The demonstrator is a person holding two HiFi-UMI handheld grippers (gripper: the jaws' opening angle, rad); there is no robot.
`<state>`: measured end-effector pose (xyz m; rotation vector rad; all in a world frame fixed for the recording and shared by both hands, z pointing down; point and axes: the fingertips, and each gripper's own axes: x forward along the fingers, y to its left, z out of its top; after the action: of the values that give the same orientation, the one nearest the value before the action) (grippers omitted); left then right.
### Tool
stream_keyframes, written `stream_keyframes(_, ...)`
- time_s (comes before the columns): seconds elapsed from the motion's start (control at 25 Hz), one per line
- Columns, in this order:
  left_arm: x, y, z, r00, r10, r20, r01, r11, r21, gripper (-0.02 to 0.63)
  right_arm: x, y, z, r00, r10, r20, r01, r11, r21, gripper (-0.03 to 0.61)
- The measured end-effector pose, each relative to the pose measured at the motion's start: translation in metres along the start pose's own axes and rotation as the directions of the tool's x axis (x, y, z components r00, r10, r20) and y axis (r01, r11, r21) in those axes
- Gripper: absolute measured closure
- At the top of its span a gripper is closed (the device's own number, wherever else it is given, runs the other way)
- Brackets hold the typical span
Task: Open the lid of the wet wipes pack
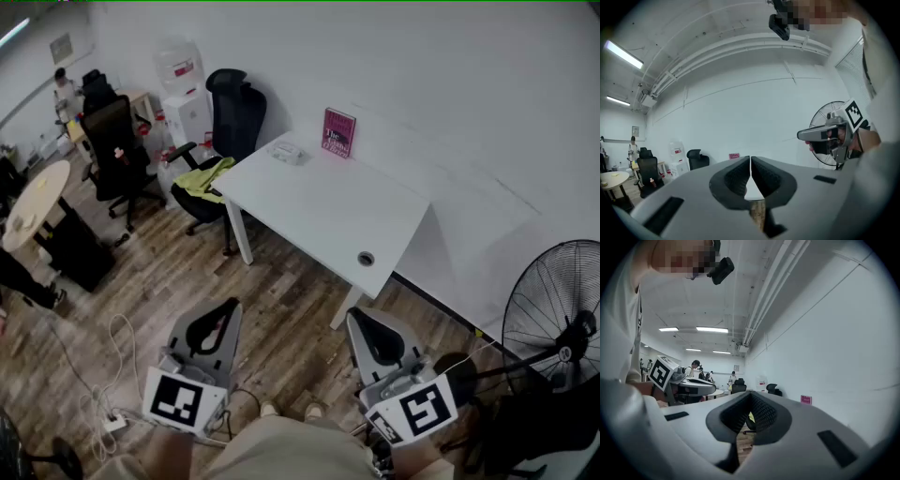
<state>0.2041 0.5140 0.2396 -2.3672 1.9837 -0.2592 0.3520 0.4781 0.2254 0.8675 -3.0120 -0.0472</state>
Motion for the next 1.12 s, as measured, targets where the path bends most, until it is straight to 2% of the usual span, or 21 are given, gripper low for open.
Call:
stream_keyframes(0.36,0.012,-0.017,-0.002,1.000,0.003,-0.010,-0.003,1.000,0.005,0.588,-0.010,-0.014,-0.004,1.000,0.018,0.026,-0.019,0.999,0.032,0.555)
stream_keyframes(0.68,0.020,-0.040,-0.002,0.999,0.021,-0.036,-0.019,0.999,0.039,0.588,-0.024,-0.030,-0.004,0.997,0.042,0.065,-0.045,0.998,0.042,0.554)
stream_keyframes(0.92,0.017,-0.056,-0.006,0.996,0.080,-0.032,-0.079,0.997,0.023,0.588,-0.039,-0.034,-0.015,0.992,0.104,0.066,-0.109,0.992,0.061,0.554)
stream_keyframes(1.04,0.014,-0.061,-0.012,0.993,0.111,-0.036,-0.111,0.994,0.002,0.588,-0.044,-0.038,-0.019,0.991,0.107,0.078,-0.112,0.992,0.064,0.552)
stream_keyframes(1.12,0.012,-0.064,-0.016,0.991,0.124,-0.051,-0.124,0.992,0.002,0.588,-0.046,-0.042,-0.020,0.992,0.104,0.074,-0.110,0.991,0.075,0.512)
